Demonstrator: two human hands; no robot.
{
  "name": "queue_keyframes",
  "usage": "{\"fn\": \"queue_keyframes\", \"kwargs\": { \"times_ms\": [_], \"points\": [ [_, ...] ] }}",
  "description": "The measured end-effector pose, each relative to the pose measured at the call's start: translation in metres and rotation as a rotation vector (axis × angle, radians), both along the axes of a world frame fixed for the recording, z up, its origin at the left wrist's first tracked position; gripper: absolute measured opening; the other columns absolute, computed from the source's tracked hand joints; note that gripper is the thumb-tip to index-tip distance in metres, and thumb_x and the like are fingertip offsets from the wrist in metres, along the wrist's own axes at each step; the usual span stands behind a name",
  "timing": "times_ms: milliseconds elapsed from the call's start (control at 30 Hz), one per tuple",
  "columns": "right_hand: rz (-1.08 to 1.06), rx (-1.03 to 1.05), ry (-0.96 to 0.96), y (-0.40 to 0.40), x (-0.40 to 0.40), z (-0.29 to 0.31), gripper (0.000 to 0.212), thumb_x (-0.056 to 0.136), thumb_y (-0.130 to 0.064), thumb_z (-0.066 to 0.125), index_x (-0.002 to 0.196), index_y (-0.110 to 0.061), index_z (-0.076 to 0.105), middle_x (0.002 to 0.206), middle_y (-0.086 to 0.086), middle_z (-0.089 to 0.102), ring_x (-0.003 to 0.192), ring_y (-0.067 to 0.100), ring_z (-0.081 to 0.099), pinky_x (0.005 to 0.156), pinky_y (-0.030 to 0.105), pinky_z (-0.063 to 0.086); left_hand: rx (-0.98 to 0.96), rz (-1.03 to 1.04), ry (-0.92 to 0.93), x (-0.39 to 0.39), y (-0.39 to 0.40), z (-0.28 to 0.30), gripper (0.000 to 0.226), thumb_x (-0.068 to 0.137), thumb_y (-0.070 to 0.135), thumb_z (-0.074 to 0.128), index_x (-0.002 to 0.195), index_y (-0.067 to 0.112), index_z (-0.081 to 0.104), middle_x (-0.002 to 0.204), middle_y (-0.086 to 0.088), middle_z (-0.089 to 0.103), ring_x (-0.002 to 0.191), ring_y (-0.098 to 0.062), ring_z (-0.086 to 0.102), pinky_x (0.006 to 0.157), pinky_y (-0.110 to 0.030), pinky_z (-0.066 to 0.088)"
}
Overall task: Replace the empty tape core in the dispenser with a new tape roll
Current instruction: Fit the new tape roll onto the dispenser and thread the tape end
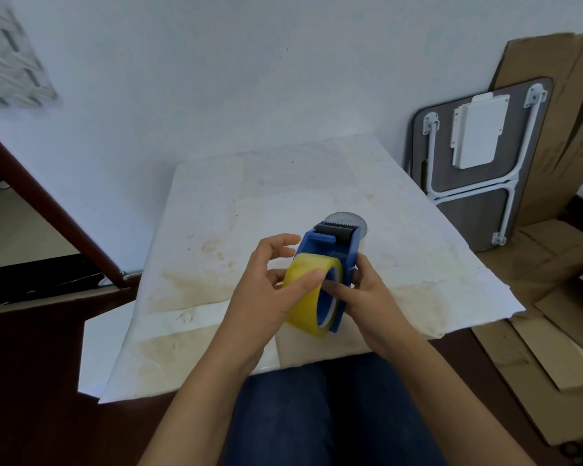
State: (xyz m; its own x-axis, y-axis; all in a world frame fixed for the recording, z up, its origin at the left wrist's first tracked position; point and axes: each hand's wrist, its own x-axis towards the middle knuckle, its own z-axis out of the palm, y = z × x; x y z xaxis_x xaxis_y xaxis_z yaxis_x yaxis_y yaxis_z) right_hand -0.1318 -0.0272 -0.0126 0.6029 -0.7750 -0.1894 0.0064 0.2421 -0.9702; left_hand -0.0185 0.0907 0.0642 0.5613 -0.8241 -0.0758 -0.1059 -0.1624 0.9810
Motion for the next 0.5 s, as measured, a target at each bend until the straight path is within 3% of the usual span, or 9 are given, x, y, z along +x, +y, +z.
{"fn": "queue_keyframes", "kwargs": {
  "times_ms": [100, 200, 300, 500],
  "points": [
    [-0.007, 0.019, -0.046, -0.002, -0.004, -0.001, 0.052, 0.084, -0.010, 0.072, 0.130, -0.025, 0.053, 0.121, 0.007, 0.069, 0.112, 0.027, 0.066, 0.096, 0.052, 0.054, 0.007, -0.019, 0.232, 0.006, 0.005, -0.001, 0.072, 0.065, 0.036, 0.081, 0.130, 0.037, 0.049, 0.125, 0.006, 0.059, 0.104, -0.014, 0.067, 0.087, -0.030, 0.057],
    [0.003, 0.012, -0.079, -0.004, -0.007, 0.000, 0.052, 0.085, -0.002, 0.068, 0.130, -0.025, 0.054, 0.121, 0.008, 0.069, 0.112, 0.028, 0.066, 0.093, 0.050, 0.055, 0.109, -0.126, 0.295, 0.015, 0.008, -0.003, 0.064, 0.071, 0.029, 0.085, 0.128, 0.027, 0.058, 0.113, -0.006, 0.075, 0.108, -0.022, 0.069, 0.108, -0.046, 0.047],
    [0.004, -0.008, -0.089, -0.007, -0.008, 0.002, 0.053, 0.085, 0.005, 0.065, 0.129, -0.023, 0.055, 0.120, 0.005, 0.070, 0.113, 0.028, 0.065, 0.094, 0.049, 0.055, 0.122, -0.203, 0.344, 0.015, 0.007, -0.009, 0.056, 0.072, 0.022, 0.080, 0.125, 0.019, 0.062, 0.100, -0.008, 0.079, 0.099, -0.023, 0.071, 0.110, -0.049, 0.044],
    [0.011, -0.022, -0.113, -0.011, -0.010, 0.007, 0.052, 0.085, 0.005, 0.064, 0.129, -0.022, 0.055, 0.112, 0.000, 0.071, 0.111, 0.026, 0.066, 0.088, 0.040, 0.056, 0.127, -0.282, 0.347, 0.014, 0.006, -0.013, 0.048, 0.074, 0.017, 0.074, 0.121, 0.008, 0.067, 0.114, -0.012, 0.077, 0.105, -0.021, 0.070, 0.104, -0.036, 0.049]
  ]
}}
